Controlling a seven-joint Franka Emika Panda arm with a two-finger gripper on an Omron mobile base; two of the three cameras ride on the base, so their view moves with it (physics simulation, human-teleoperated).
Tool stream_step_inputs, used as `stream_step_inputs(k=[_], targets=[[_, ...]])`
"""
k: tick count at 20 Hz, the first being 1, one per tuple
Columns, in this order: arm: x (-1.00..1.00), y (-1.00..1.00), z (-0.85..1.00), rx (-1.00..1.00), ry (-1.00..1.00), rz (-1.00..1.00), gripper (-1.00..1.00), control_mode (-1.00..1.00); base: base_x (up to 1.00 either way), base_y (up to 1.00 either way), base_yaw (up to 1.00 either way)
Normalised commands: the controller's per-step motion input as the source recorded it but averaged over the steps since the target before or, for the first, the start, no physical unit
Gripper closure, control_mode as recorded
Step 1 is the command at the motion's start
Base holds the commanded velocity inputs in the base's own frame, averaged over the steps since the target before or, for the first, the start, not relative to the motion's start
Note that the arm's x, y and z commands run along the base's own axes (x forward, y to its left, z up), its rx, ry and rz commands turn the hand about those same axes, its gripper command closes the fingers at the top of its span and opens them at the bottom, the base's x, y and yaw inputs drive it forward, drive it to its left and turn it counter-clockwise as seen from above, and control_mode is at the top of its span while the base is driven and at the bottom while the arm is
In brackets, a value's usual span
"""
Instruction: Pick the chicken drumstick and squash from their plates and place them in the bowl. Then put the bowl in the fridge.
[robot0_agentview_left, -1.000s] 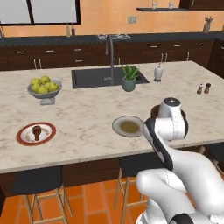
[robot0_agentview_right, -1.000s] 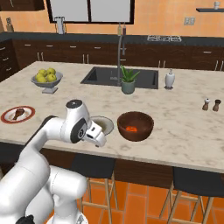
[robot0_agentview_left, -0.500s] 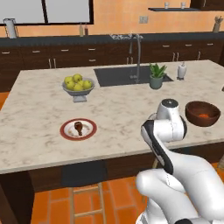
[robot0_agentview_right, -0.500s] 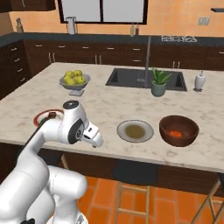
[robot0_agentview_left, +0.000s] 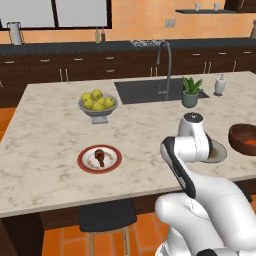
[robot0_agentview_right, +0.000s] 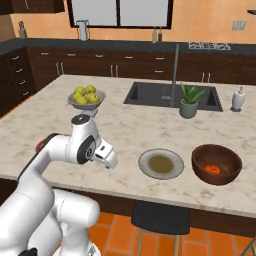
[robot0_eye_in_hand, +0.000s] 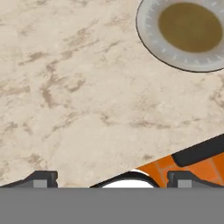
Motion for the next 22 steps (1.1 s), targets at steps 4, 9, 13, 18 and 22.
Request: stream_step_inputs(k=[4,9,13,18,22], targets=[[0.39,0.62,0.00,0.01,-0.04,0.06,-1.00,-1.00,0.03,0.14,0.01],[0.79,1.00,0.00,0.00,-0.04,0.17,-1.00,-1.00,0.00,0.00,0.00],[0.94,1.00,0.02,0.02,0.00,0.21,-1.00,-1.00,0.00,0.00,0.00],[0.91,1.00,0.06,0.03,0.02,0.26,-1.00,-1.00,0.00,0.00,0.00],[0.49,1.00,0.19,-0.01,0.15,0.13,-1.00,-1.00,0.00,0.00,0.00]])
